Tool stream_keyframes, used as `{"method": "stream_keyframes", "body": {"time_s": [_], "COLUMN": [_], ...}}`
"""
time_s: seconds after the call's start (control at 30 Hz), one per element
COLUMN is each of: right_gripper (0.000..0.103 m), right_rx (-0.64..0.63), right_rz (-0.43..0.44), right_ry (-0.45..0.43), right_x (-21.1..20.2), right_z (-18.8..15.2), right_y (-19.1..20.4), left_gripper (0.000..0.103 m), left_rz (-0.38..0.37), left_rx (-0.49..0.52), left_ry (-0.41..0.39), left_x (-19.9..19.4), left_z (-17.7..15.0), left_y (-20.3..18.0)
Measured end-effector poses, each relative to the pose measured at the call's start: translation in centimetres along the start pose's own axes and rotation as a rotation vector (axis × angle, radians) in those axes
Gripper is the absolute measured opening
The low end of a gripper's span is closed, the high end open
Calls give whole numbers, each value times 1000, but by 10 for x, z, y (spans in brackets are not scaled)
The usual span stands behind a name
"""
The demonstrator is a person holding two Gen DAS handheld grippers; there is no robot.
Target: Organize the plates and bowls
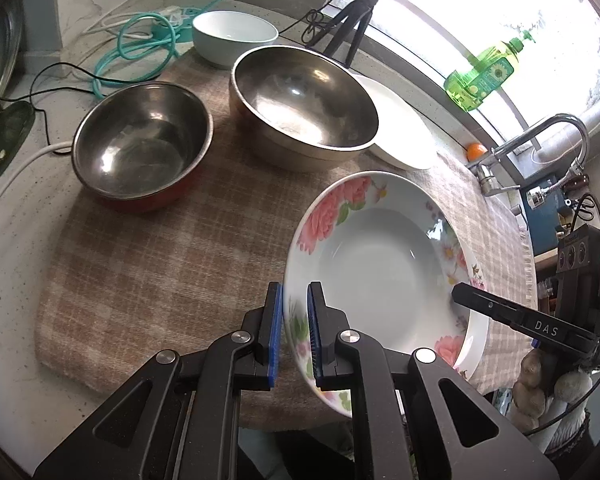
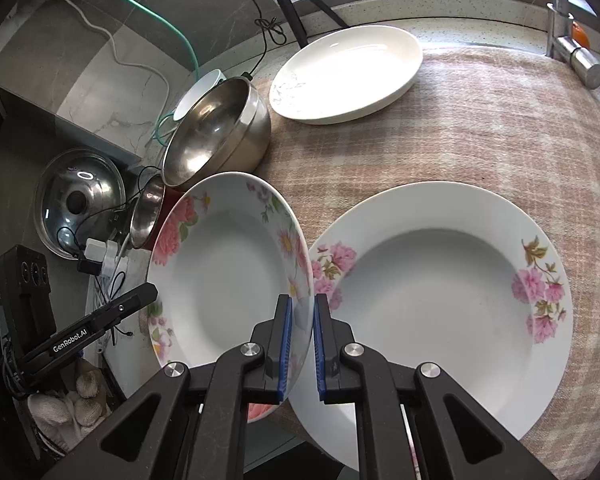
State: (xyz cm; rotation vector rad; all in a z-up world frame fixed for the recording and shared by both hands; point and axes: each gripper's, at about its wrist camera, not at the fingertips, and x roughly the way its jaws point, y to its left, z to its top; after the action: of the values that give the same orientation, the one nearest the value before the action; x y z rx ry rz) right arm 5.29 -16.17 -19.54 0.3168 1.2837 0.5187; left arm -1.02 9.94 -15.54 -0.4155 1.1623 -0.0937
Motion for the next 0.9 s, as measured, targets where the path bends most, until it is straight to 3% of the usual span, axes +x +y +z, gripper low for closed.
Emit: {"method": "stream_keyframes", "body": {"time_s": [0.9], "right_gripper": [10], "right_rx": [162], "right_rz": [-63], "right_ry": [-59], "right_x": [-45], "right_z": [-22], "right_y": [-84], "left_gripper": [11], "left_rz": [-57], "left_rx": [143], "left_ry": [87], "left_x": [43], "left_z": [-5], "left_y": [-77]}}
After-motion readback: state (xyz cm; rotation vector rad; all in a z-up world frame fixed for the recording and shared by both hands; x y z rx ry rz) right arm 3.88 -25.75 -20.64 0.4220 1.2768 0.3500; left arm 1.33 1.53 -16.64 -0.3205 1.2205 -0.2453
